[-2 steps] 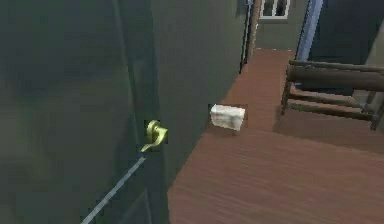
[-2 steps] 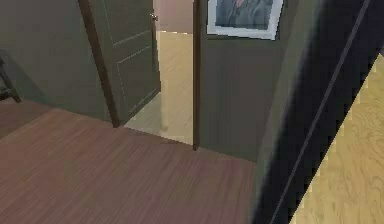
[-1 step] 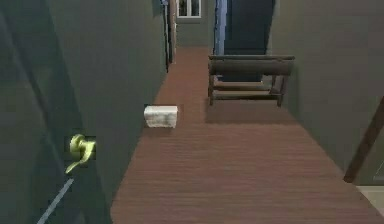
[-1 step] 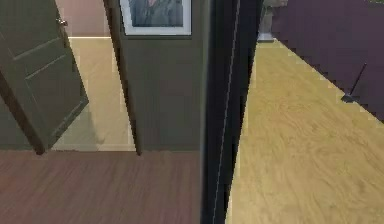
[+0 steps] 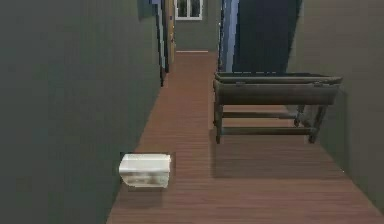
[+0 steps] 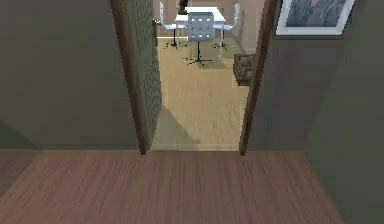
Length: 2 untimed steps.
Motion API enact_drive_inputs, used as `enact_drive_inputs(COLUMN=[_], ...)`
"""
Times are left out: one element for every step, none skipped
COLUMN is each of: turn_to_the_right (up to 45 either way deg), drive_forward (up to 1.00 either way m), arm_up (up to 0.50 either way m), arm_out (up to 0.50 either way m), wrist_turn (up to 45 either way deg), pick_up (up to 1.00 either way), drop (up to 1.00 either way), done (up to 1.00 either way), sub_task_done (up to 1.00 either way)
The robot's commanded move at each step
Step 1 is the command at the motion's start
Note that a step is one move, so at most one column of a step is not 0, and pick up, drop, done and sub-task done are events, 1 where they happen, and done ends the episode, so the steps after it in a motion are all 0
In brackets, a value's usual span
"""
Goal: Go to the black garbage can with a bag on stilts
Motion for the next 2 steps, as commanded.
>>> enact_drive_inputs(turn_to_the_right=[3.0, 0.0], drive_forward=[0.00, 1.00], arm_up=[0.00, 0.00], arm_out=[0.00, 0.00], wrist_turn=[0.0, 0.0], pick_up=[0.00, 0.00], drop=[0.00, 0.00], done=[0.00, 0.00], sub_task_done=[0.00, 0.00])
